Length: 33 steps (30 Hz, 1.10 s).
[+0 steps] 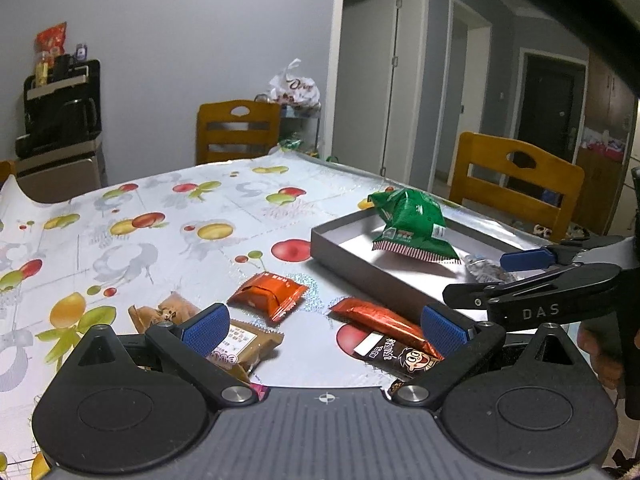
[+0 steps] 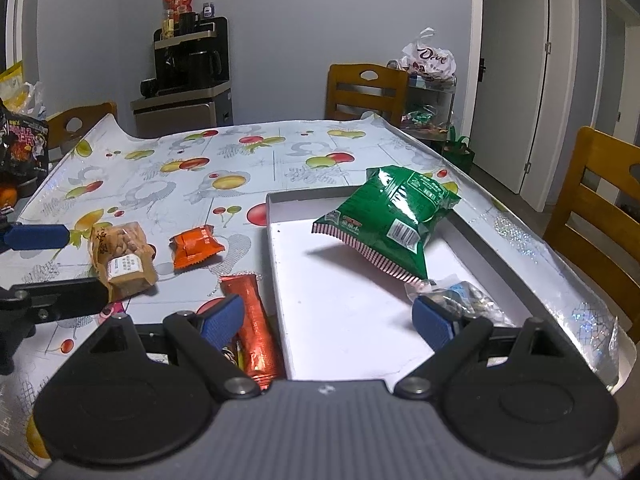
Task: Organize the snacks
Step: 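Withdraw both open tools from the box back over the table snacks, then grasp the gold-wrapped chocolate with the right tool while the left tool grasps the panda candy packet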
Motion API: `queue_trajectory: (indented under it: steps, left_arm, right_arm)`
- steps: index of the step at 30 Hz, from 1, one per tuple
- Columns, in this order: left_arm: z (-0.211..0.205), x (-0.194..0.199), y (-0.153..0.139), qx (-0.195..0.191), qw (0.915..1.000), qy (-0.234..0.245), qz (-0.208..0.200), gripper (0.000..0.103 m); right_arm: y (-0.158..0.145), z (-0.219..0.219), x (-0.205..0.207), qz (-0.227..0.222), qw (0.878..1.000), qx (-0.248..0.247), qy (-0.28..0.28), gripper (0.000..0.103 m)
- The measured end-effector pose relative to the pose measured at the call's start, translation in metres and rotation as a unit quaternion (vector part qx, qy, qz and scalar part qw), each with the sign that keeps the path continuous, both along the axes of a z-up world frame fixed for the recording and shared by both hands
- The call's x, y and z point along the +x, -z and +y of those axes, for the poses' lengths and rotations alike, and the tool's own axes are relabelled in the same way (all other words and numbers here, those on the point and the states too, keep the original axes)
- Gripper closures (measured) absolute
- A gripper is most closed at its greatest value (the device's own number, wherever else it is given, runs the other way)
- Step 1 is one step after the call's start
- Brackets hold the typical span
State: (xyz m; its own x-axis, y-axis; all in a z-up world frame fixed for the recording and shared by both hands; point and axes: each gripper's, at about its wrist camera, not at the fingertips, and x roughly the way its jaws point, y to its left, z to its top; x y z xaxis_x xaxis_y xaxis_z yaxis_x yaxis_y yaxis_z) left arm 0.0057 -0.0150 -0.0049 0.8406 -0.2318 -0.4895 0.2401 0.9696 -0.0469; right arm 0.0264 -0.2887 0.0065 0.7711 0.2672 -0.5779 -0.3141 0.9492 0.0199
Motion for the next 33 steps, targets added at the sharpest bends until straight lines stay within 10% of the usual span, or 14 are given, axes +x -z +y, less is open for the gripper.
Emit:
queue_trajectory:
  steps: [33]
  left_arm:
    - [0.023, -0.02, 0.033, 0.013, 0.9983, -0.014, 0.055, 0.0]
  right_arm:
    - [0.016, 0.027, -0.07, -0.06, 0.974, -0.039, -0.214, 0.012]
